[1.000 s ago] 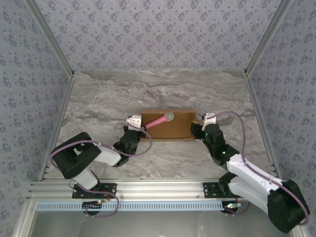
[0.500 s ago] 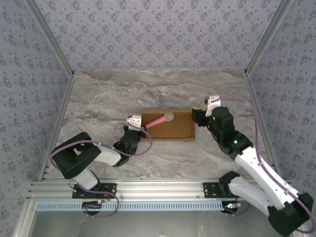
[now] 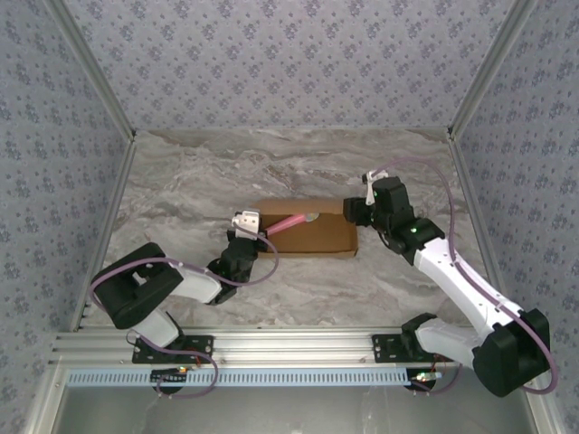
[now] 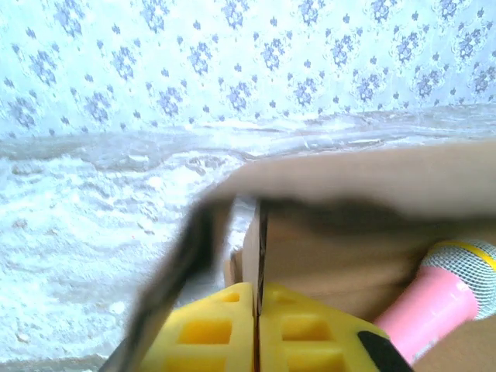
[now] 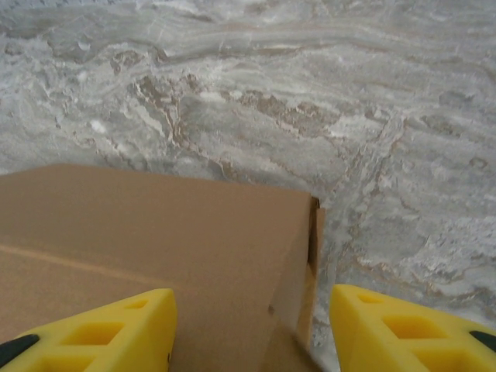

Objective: Fold the paper box

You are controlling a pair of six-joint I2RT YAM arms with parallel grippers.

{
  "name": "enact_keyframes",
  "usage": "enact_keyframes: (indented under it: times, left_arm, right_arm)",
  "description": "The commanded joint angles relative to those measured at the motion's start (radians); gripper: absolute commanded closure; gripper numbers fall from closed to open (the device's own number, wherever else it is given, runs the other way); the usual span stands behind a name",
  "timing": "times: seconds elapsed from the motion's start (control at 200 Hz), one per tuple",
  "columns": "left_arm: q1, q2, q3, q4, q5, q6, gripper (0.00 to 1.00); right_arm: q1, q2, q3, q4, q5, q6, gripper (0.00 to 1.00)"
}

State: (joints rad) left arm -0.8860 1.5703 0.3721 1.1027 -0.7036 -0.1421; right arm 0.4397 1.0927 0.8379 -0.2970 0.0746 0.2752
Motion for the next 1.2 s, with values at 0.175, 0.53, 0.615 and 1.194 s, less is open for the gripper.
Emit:
enact_keyframes:
  times: [0.175, 0.53, 0.615, 1.194]
  left_arm:
    - [-0.011, -0.148, -0.022, -0.231, 0.025, -0.112, 0.65]
    - [-0.01, -0.563, 0.009, -0.962, 0.116, -0.279, 0.38]
    - [-0.008, -0.695, 0.009, -1.086, 0.182, -0.286, 0.31]
    - [0.327, -0.413, 0.428, -1.343, 0.707, -0.252, 0.24]
  right_arm:
    - [-0.005, -0.025, -0.076, -0.004, -0.024, 0.049, 0.44]
    - [-0.001, -0.015, -0.12, 0.033, -0.017, 0.064, 0.44]
    - [-0.002, 0.001, -0.109, 0.031, -0.019, 0.056, 0.44]
    - [-0.026, 0.096, -0.121, 0.013, -0.057, 0.028, 0.42]
